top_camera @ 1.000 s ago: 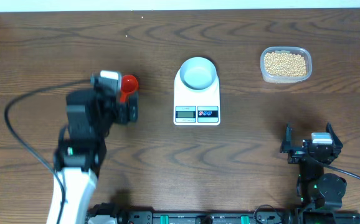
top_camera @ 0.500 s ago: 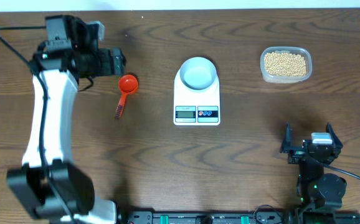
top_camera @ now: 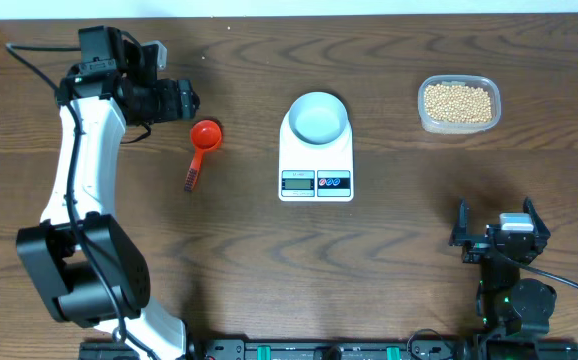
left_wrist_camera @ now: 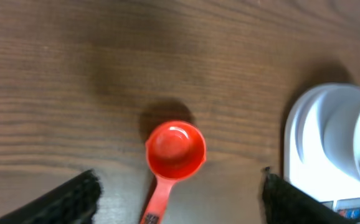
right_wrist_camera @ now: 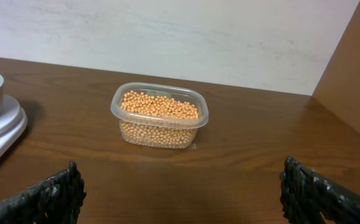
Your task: Scoop item into bowl and weigh 50g on scale
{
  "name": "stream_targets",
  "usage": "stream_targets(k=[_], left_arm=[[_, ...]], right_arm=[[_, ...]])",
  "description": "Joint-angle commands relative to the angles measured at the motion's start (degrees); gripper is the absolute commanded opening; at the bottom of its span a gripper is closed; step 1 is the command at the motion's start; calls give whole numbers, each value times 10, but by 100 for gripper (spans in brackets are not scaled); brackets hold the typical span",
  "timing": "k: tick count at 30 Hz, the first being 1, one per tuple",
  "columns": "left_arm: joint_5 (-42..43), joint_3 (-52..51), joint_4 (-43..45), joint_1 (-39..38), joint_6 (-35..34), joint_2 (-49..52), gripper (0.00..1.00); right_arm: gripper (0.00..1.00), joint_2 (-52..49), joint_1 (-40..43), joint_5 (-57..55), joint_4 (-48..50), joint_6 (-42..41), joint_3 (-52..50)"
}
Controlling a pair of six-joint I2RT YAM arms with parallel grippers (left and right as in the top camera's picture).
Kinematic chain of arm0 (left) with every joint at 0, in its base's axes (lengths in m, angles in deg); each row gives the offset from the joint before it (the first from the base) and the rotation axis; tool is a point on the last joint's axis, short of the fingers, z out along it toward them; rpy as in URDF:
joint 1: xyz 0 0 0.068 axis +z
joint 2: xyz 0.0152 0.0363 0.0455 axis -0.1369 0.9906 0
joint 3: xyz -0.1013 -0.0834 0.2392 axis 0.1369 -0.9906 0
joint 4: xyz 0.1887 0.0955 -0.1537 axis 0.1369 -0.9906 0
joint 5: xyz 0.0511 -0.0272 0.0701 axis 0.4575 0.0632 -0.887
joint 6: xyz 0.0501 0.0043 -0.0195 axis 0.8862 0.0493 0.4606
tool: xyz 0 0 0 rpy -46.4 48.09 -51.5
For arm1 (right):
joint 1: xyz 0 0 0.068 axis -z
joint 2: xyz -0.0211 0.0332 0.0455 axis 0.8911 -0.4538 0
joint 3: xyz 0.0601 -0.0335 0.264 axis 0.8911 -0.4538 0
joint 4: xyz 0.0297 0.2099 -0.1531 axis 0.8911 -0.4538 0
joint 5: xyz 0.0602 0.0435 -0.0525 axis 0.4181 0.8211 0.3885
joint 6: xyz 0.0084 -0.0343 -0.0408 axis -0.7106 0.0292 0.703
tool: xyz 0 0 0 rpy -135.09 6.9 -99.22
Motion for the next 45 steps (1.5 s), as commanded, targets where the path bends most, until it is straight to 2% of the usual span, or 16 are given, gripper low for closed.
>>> stream_targets(k=[1,9,16,19,26,31,33,35,37,39,45], left_arm=[[-8,6,13,0,20,40,76],[-28,6,22,0,20,108,69],[-28,6,26,-4,20,149,68],[-30,6,26,-12,18,172,61],[-57,6,34,-30,18,194,55],[-79,6,48,-39,18,196,45],[-79,6,53,-39,13,196,36],[-80,6,55,-39,1,196,20],[-79,6,58,-39,-20,196,11],[-79,6,64,-39,-33,196,8],[-79,7,81,-39,-90,170,7]], right_arm=[[99,1,-4,0,-2,2,-1],[99,1,-4,-1,-2,2,-1],[99,1,-4,-1,-2,2,-1],[99,1,-4,0,-2,2,-1],[99,1,-4,-1,-2,2,-1],[99,1,-4,0,-2,2,-1],[99,1,-4,0,-2,2,-1],[99,1,-4,0,-2,2,-1],[99,1,-4,-1,-2,2,-1],[99,1,-4,-1,-2,2,-1],[99,1,-4,-1,-2,2,-1]])
